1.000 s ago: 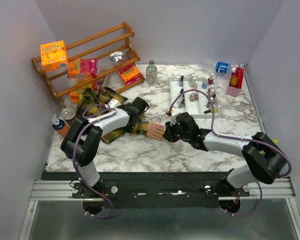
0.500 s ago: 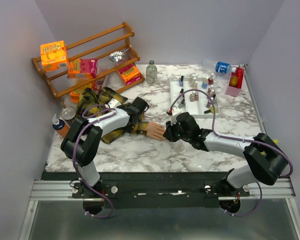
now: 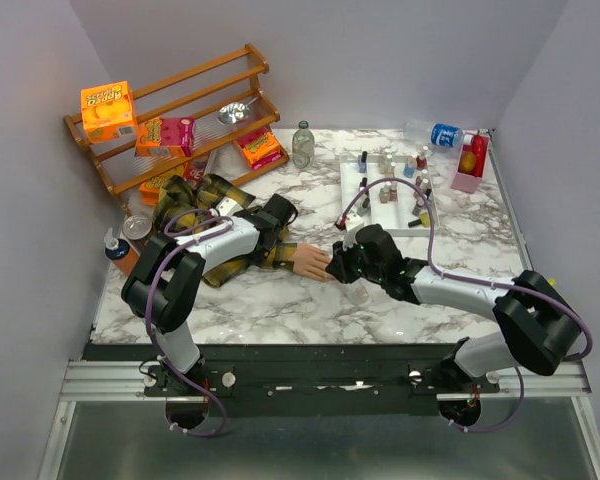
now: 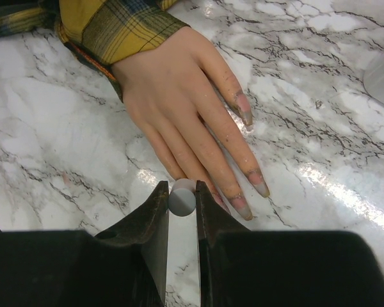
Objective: Paint the nails
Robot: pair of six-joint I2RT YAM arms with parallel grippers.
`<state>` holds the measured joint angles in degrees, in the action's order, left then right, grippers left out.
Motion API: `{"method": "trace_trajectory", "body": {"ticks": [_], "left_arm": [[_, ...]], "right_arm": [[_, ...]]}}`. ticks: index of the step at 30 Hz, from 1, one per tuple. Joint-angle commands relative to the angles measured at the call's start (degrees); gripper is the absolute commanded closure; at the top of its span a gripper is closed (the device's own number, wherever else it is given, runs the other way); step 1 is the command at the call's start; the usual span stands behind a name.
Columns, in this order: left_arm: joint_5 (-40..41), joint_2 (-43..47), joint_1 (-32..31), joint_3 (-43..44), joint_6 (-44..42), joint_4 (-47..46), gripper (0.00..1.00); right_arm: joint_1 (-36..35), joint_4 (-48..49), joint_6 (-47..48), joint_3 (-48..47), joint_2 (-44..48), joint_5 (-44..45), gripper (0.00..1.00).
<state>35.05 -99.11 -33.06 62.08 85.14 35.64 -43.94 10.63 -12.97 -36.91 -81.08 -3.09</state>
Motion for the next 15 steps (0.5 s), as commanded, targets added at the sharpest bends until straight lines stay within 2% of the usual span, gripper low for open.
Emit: {"method": "trace_trajectory", "body": {"ticks": [1,15], "left_arm": [[-2.0,-1.9,0.4,-1.4,-1.6,-0.9,0.48],[-2.1,-1.9,0.4,-1.4,-1.6,-1.0,0.47]], "right_arm": [[-0.6,0.8,0.9,-0.9,-1.3,-1.1,0.99],[-0.7,0.7,1.1,-2.0,-2.9,-2.1,0.99]]}}
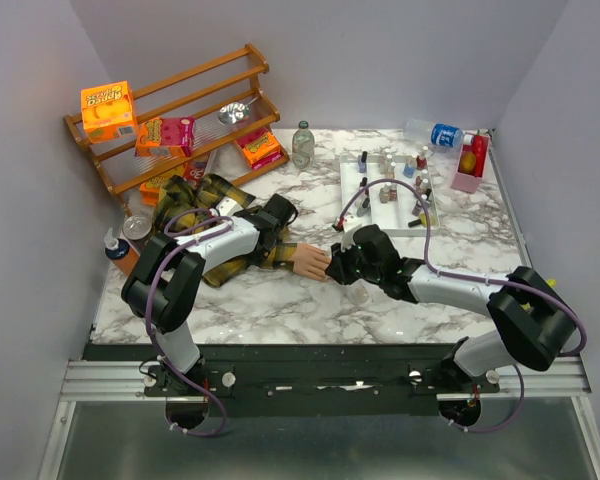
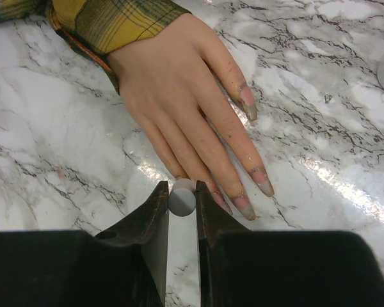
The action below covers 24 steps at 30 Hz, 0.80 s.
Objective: Paint the nails
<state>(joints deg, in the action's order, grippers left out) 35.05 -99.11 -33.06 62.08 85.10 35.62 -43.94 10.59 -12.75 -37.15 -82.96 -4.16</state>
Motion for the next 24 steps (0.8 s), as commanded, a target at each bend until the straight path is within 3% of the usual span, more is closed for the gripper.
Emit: {"method": "trace_trajectory", "body": {"ticks": [1,24], "left_arm": [[-2.2,-2.0,0.4,-1.4,-1.6,-1.0,0.47],[-2.4,-1.8,0.4,-1.4,-1.7,-1.1,0.48]], "right_arm": [[-0.7,0.7,0.9,-1.9,-1.1,-1.0,0.99],[-1.4,0.1,0.9,-1.6,-1.2,-0.2,0.99]]}}
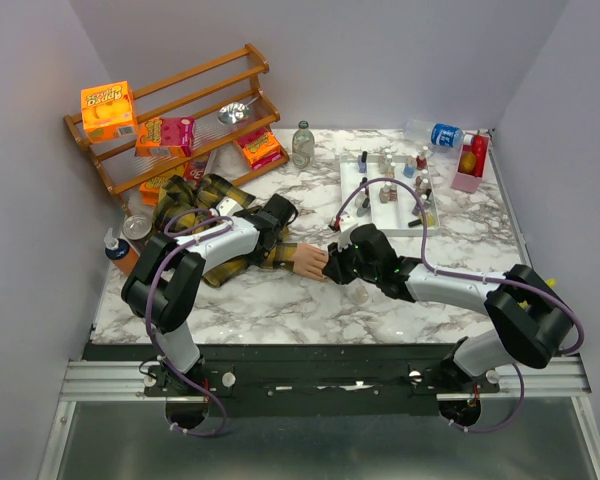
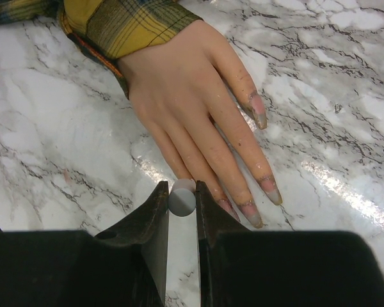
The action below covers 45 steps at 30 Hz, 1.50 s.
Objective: Paint the nails
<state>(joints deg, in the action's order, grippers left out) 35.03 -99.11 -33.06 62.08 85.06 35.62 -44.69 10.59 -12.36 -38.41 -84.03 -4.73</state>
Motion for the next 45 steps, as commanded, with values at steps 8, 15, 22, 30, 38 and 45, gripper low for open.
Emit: {"method": "trace_trajectory", "body": {"ticks": [8,15,22,30,38,45], "left_arm": [[-2.2,-1.8,0.4,-1.4,-1.6,-1.1,0.48],[-2.2,-1.7,0.4,-1.4,-1.6,-1.1,0.48],[-2.1,-1.6,0.4,-1.4,-1.6,-1.0,0.48],[-2.0,-1.5,0.4,-1.4,-1.6,-1.1,0.48],[-1.9,-1.4,0.4,-1.4,-1.6,-1.0,0.48],[-1.9,-1.3,0.4,-1.5,-1.6,-1.0,0.48]], "right_arm": [[-0.7,-0.6,0.3,0.1,-0.2,1.3,0.99],[-0.6,-1.2,0.1,0.4,-0.2,1.9,0.99],[-0.6,-1.5,0.0,0.8,0.2,2.3,0.99],[-0.6,-1.8,-0.3,1.7,1.1,2.6,0.99],[-0.6,-2.1,-0.2,1.9,1.8,3.5,0.99],[-0.7,-2.1,-0.3,2.6,3.1,4.1,0.99]]}}
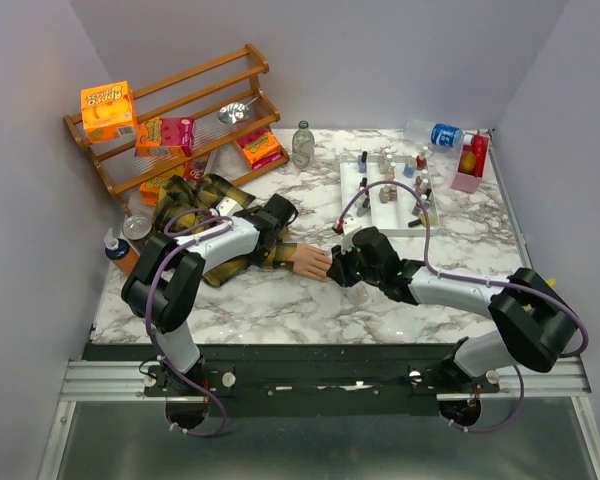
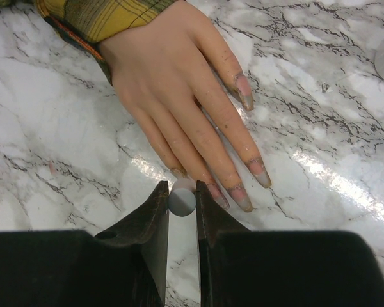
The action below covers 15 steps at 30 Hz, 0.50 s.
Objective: Paint the nails
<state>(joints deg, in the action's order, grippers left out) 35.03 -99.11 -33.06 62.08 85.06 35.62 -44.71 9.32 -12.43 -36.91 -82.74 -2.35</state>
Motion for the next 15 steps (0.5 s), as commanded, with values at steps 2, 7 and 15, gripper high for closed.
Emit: {"method": "trace_trajectory", "body": {"ticks": [2,7,15], "left_arm": [[-1.9,-1.3,0.5,-1.4,-1.6,-1.0,0.48],[-1.9,-1.3,0.5,-1.4,-1.6,-1.0,0.48],[-1.9,-1.3,0.5,-1.5,-1.6,-1.0,0.48]], "right_arm": [[-0.6,-0.8,-0.4,1.5,2.1,1.8,0.99],[-0.6,-0.7,-0.5,1.9,3.5,1.9,0.99],[-0.6,1.4,-0.1,3.5,7.2,3.6,0.99]]}}
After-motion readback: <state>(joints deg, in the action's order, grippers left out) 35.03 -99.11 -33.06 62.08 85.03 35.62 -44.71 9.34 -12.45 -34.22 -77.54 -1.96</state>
